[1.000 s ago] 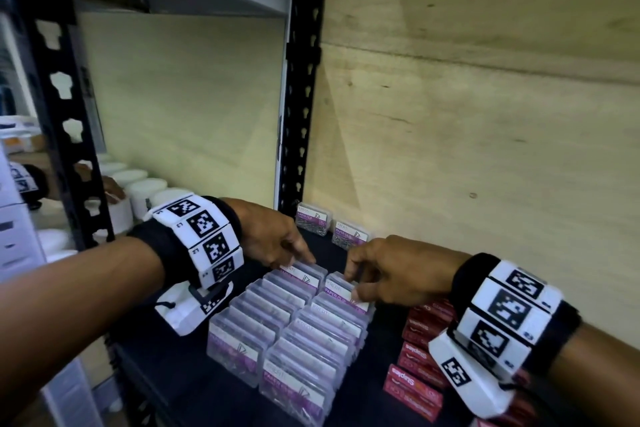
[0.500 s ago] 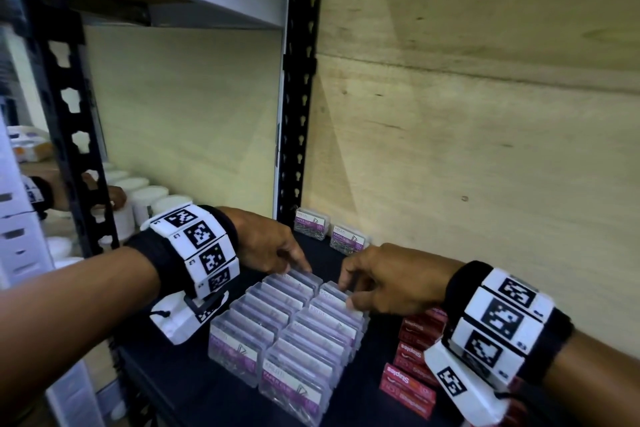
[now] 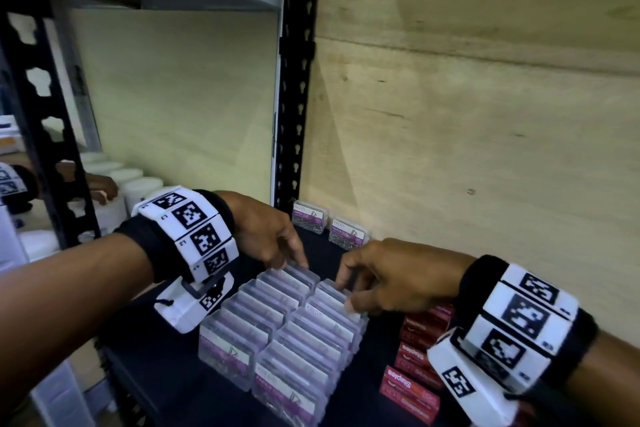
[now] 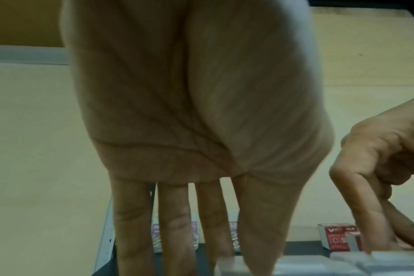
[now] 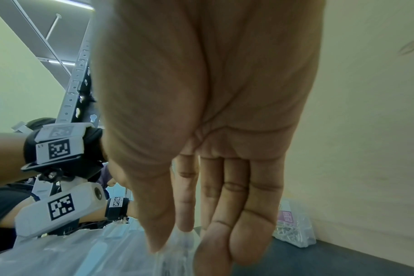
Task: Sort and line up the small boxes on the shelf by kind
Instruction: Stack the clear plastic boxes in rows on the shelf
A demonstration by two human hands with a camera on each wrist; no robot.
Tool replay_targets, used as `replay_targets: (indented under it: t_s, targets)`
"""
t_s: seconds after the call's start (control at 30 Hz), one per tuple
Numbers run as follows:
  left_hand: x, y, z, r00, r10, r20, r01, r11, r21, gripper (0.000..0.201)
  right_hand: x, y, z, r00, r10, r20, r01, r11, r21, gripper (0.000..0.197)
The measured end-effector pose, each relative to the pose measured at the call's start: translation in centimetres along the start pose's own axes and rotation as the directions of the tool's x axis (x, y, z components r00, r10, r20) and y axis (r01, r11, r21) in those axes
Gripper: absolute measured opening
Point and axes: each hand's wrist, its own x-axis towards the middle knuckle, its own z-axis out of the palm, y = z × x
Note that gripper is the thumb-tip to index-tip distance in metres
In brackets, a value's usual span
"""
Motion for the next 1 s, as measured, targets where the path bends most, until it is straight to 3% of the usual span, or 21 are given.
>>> replay_targets:
  t_s: [0.77, 1.0]
  targets:
    - [0.2, -0.3, 0.1, 0.998, -0.009, 0.066, 0.019, 0.988, -0.152, 0.039, -0.2, -0.2, -0.1, 1.0, -0.017, 0.01, 0.017, 1.0, -0.022, 0.027]
    - [1.5, -0.6, -0.9, 0.993, -0.029, 0.116, 0.043, 0.992, -0.118, 0.04, 0.9, 0.1, -1.8, 0.999, 0.015, 0.03, -0.013, 0.998, -0.058, 0.026]
